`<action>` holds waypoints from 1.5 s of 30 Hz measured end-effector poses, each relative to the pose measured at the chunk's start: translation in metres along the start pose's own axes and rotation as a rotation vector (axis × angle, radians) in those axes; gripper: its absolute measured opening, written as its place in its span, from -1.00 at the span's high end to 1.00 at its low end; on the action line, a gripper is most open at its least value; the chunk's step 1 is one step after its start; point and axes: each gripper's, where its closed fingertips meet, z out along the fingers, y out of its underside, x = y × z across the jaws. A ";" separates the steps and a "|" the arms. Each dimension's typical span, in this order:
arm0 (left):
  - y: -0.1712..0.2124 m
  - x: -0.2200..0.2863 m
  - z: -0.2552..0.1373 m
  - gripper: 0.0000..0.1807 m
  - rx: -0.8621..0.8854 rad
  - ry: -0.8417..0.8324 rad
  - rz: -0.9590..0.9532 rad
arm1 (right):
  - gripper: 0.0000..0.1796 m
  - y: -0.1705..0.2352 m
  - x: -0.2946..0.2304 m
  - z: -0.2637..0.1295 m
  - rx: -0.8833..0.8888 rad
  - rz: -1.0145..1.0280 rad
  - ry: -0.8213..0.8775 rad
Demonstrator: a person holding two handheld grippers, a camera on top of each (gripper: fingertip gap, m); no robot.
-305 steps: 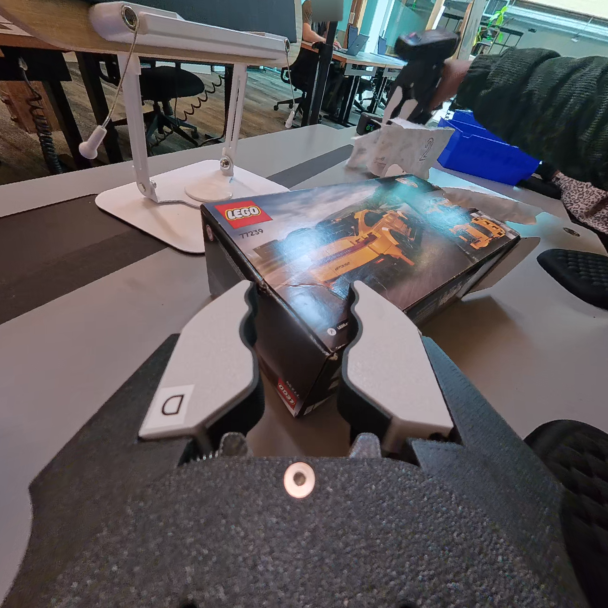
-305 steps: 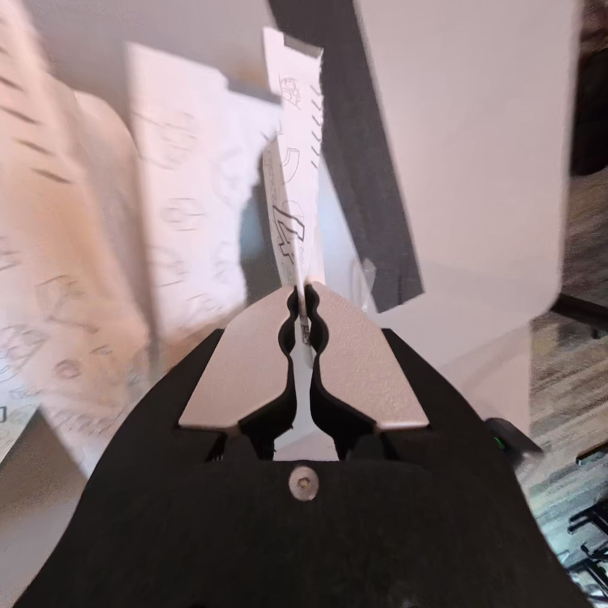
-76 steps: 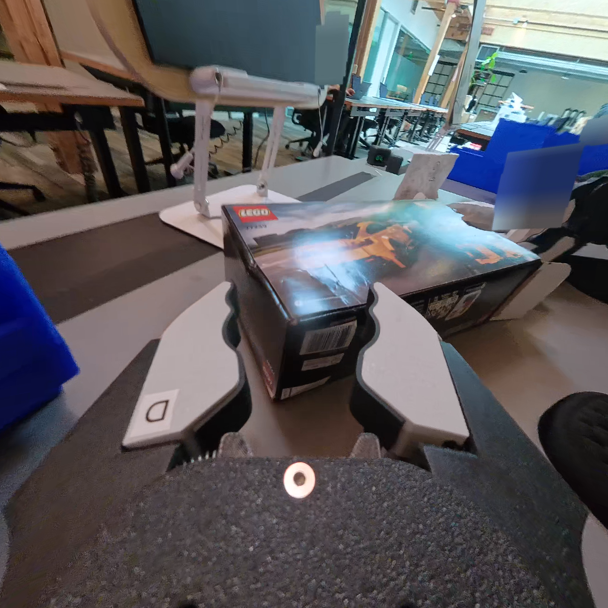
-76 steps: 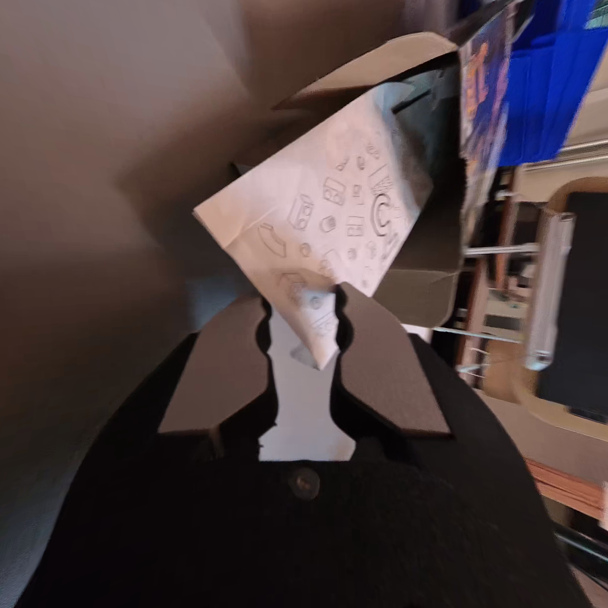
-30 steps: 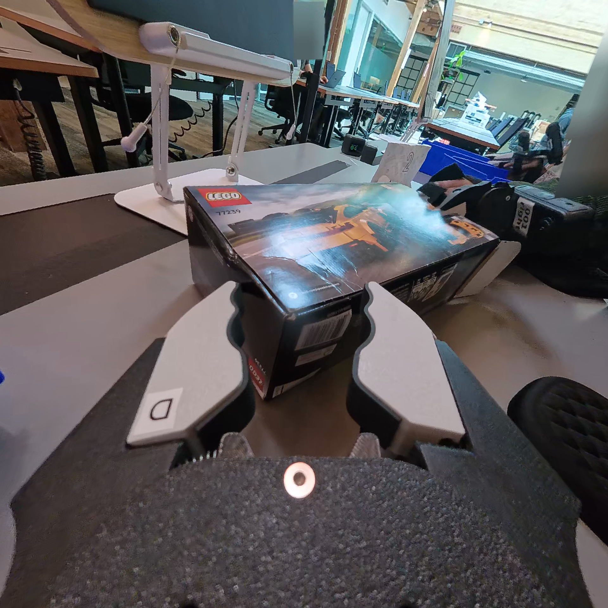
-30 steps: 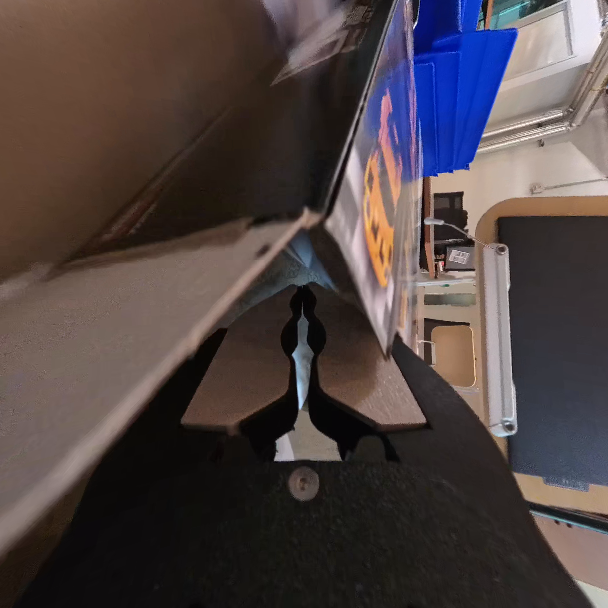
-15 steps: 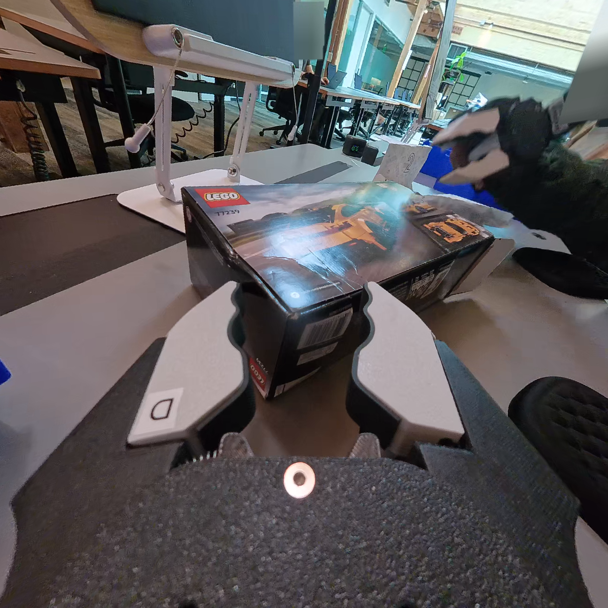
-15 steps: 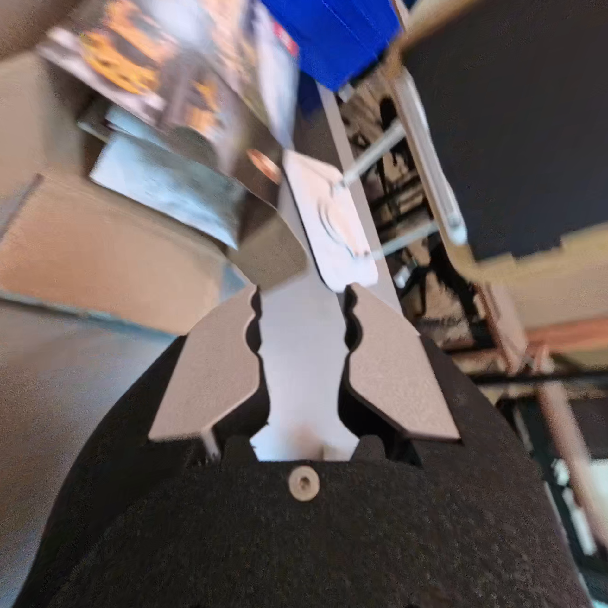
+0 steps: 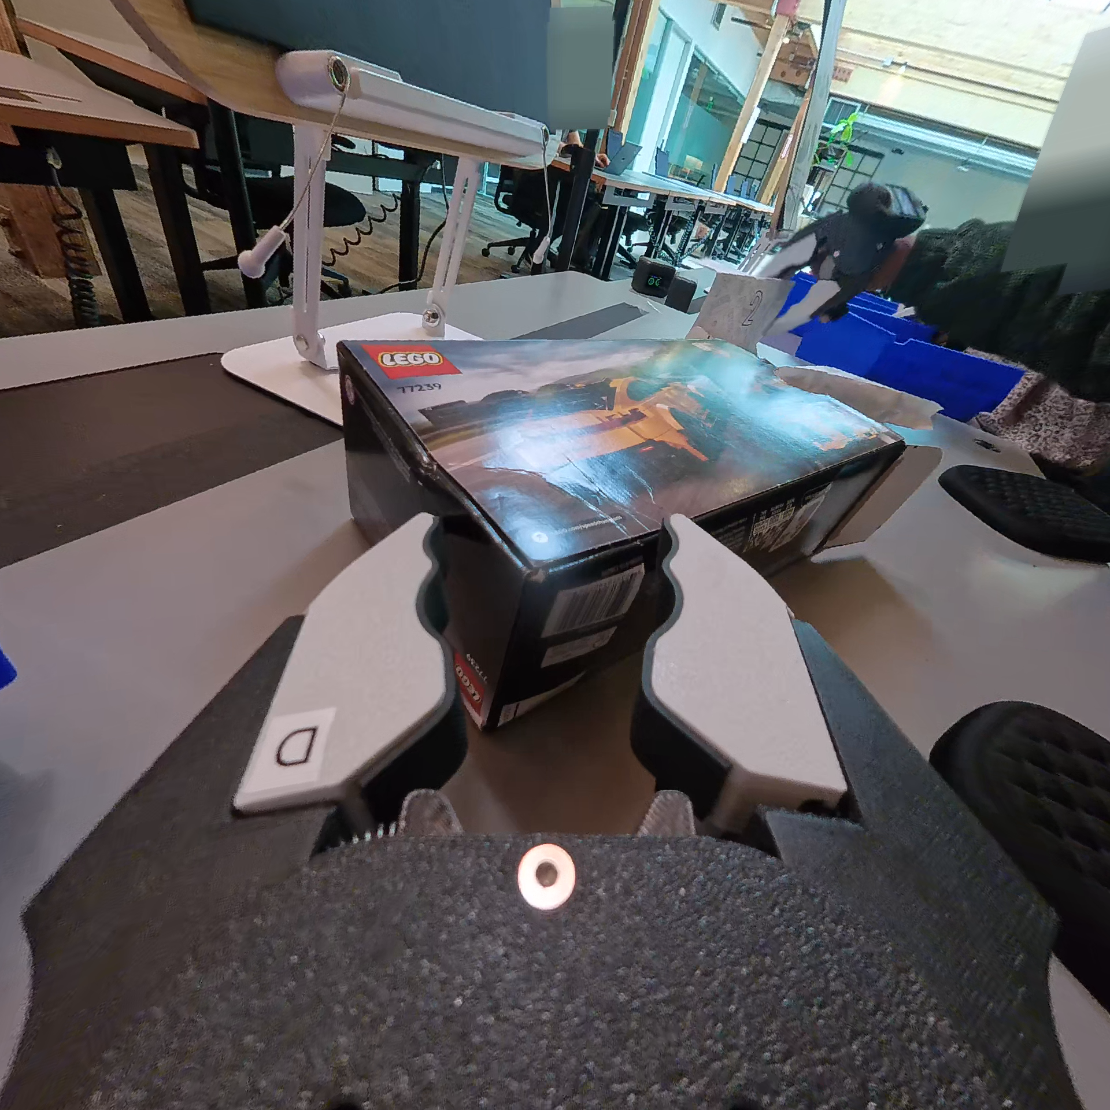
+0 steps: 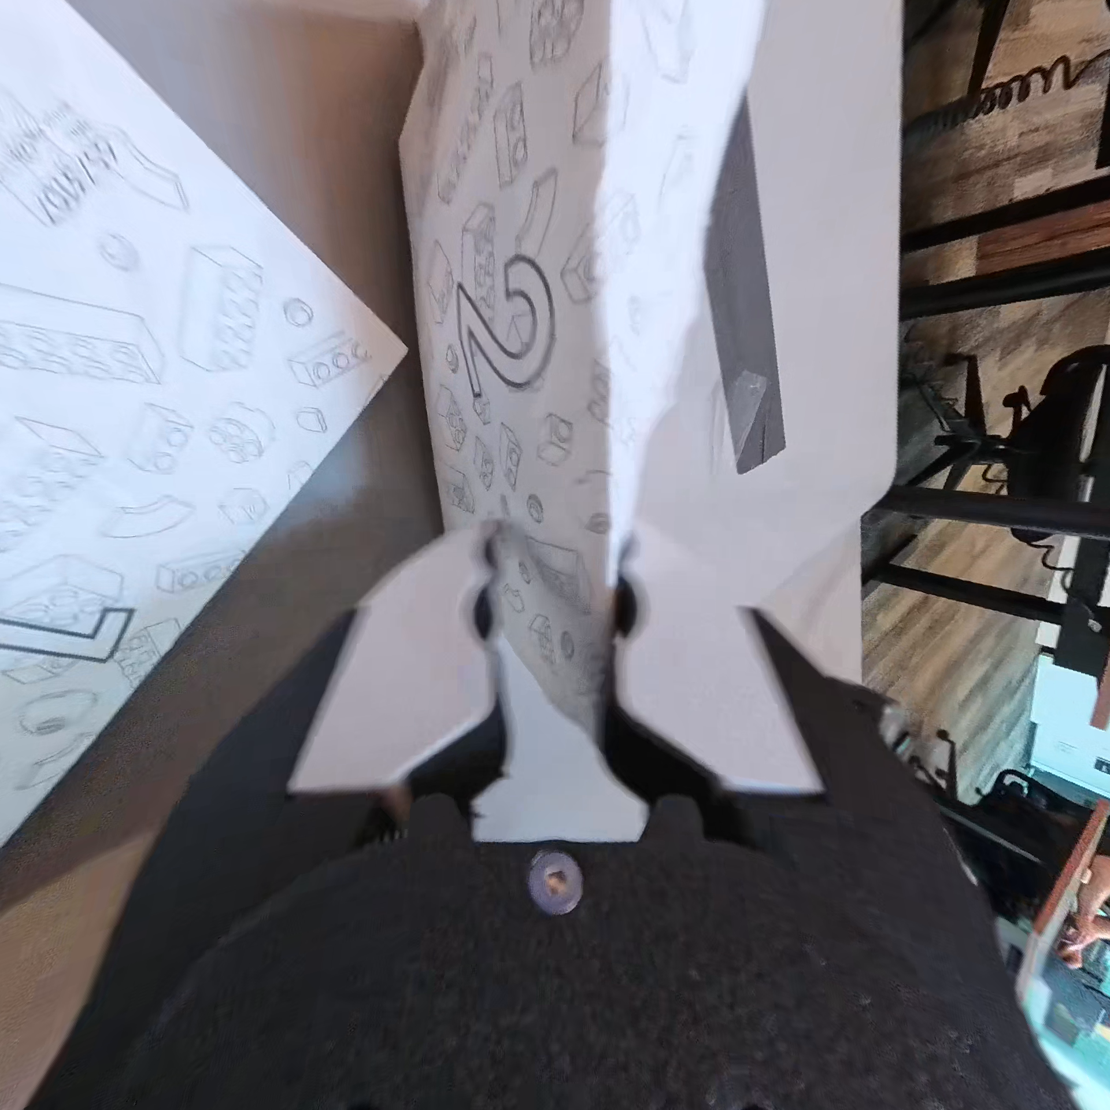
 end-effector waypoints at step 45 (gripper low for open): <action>0.000 -0.003 -0.002 0.34 0.014 0.016 -0.026 | 0.99 -0.257 -0.227 -0.081 0.375 0.474 -1.665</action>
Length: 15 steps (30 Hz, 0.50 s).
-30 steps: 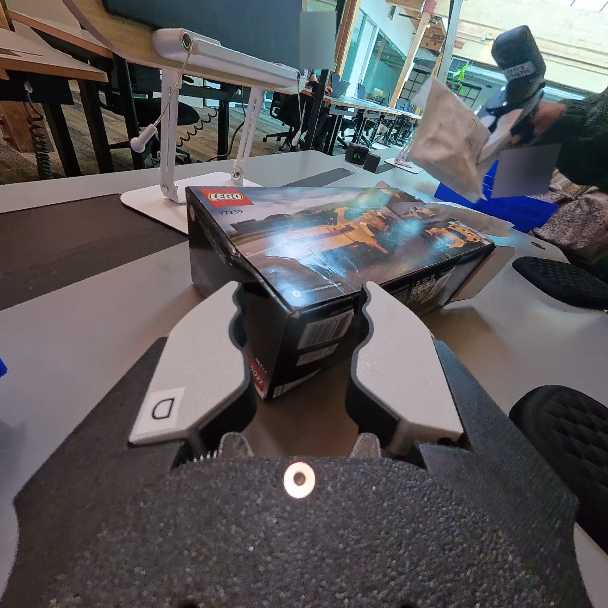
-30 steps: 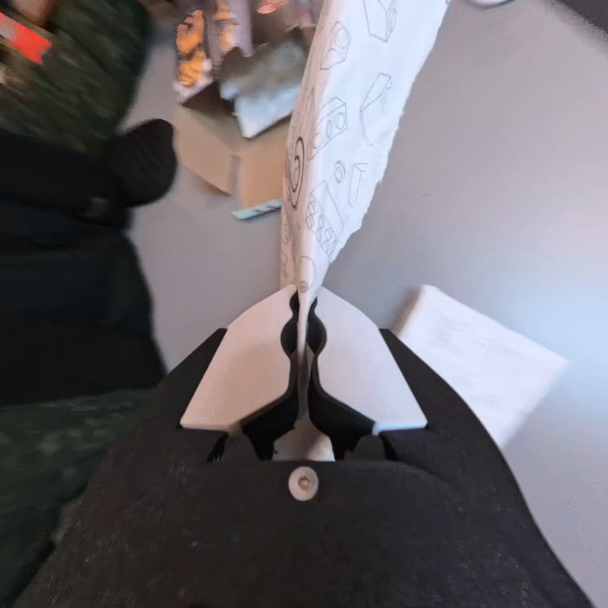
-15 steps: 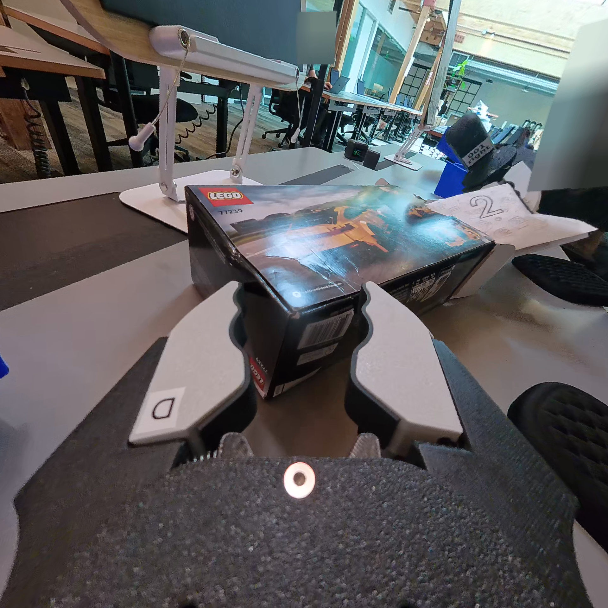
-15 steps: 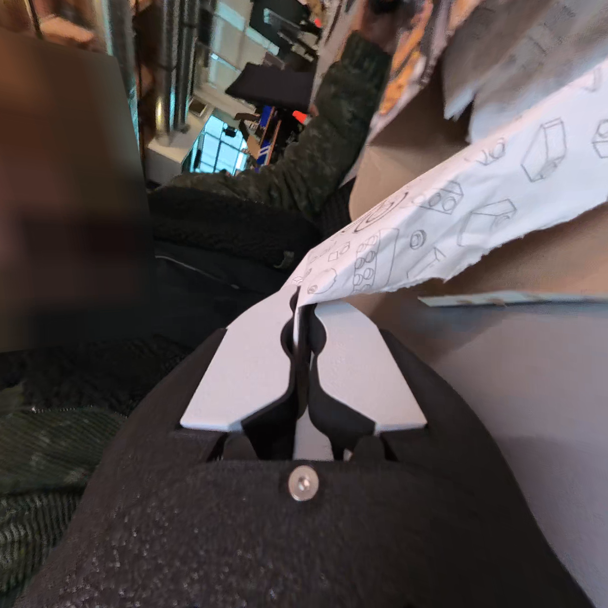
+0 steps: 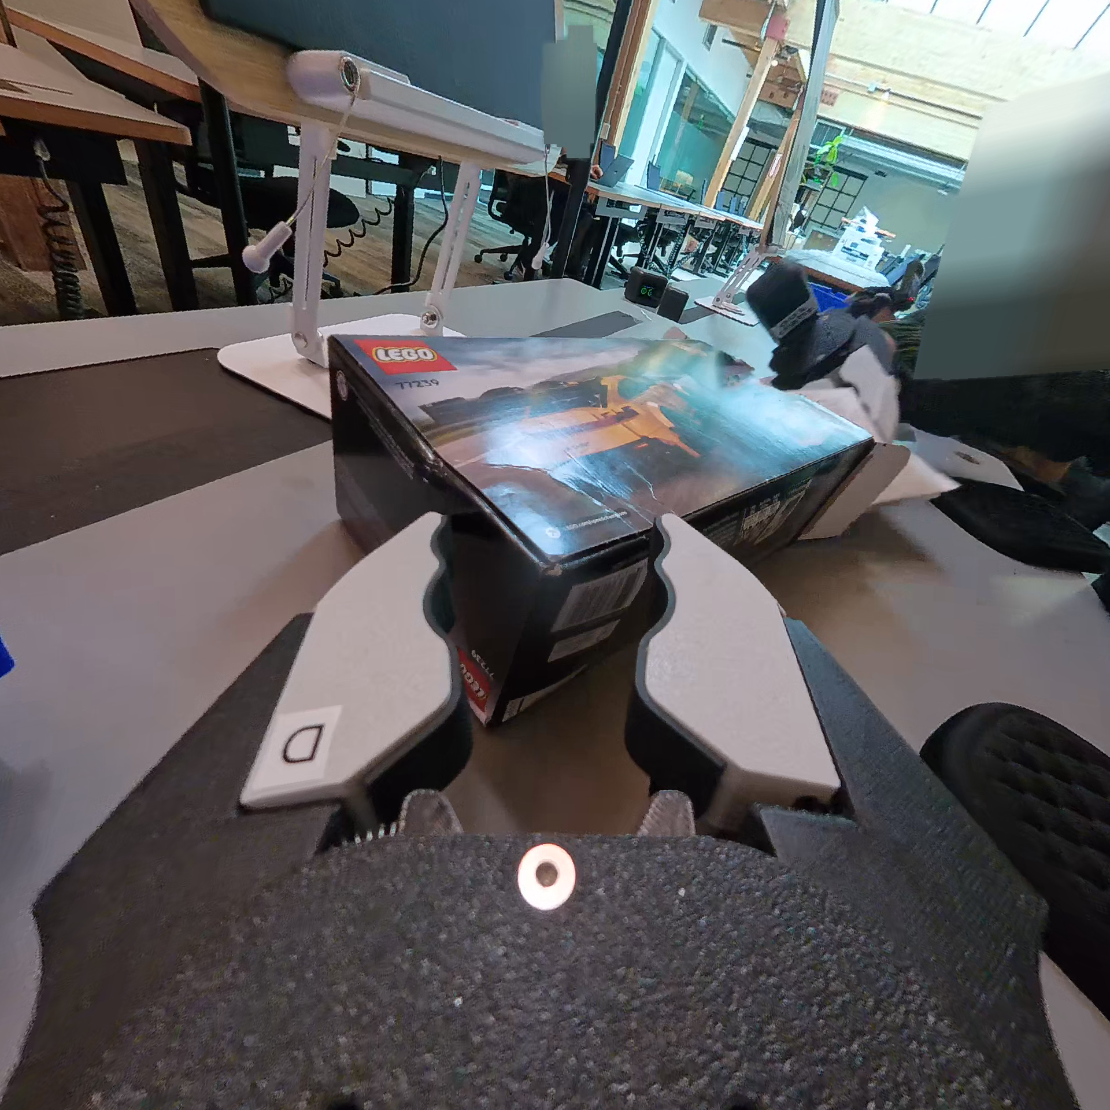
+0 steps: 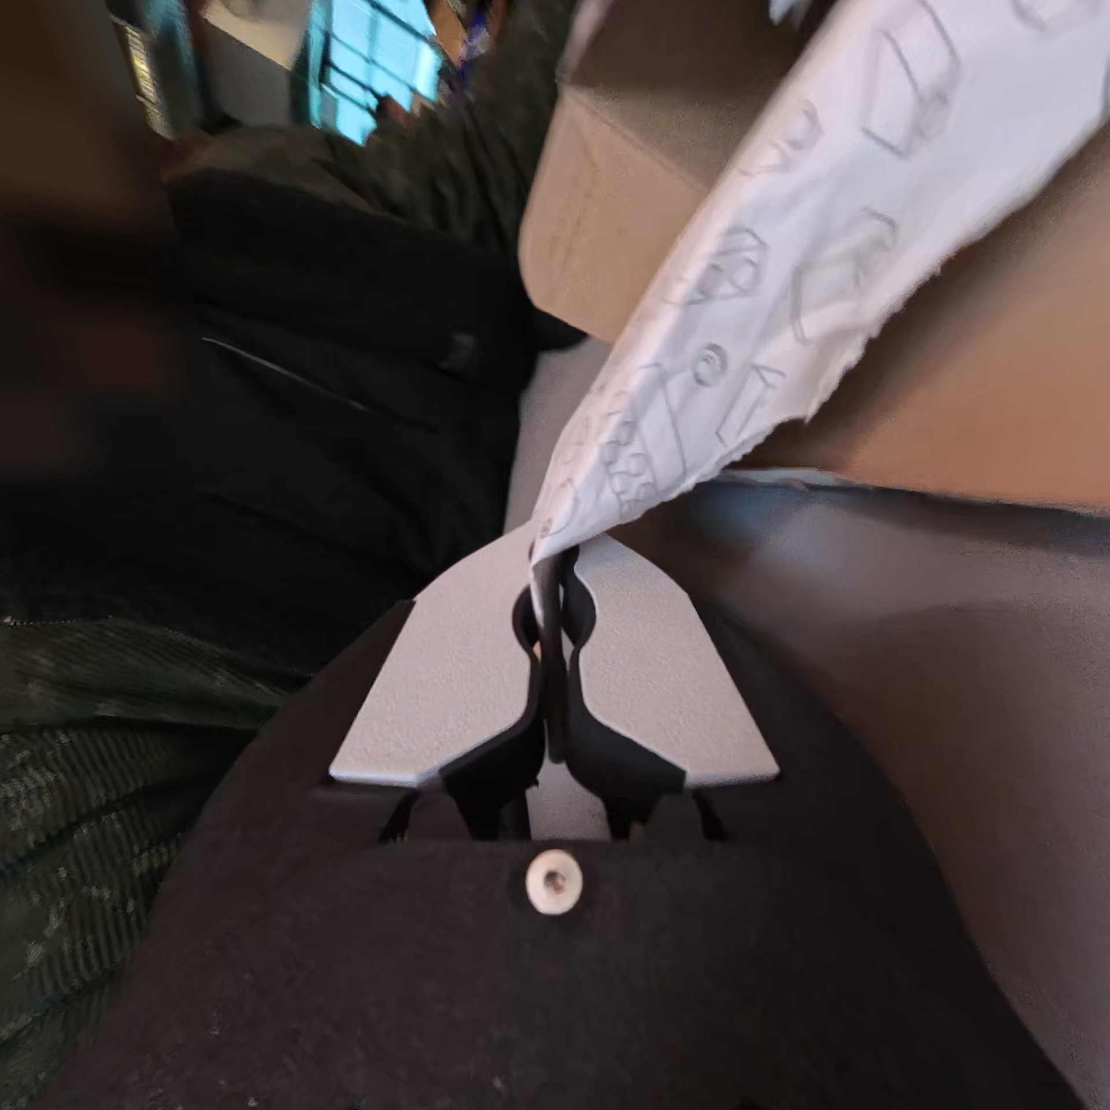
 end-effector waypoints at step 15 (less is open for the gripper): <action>0.001 0.003 0.002 0.33 -0.009 0.022 0.003 | 0.99 -0.045 -0.019 0.001 -0.222 -0.535 -0.046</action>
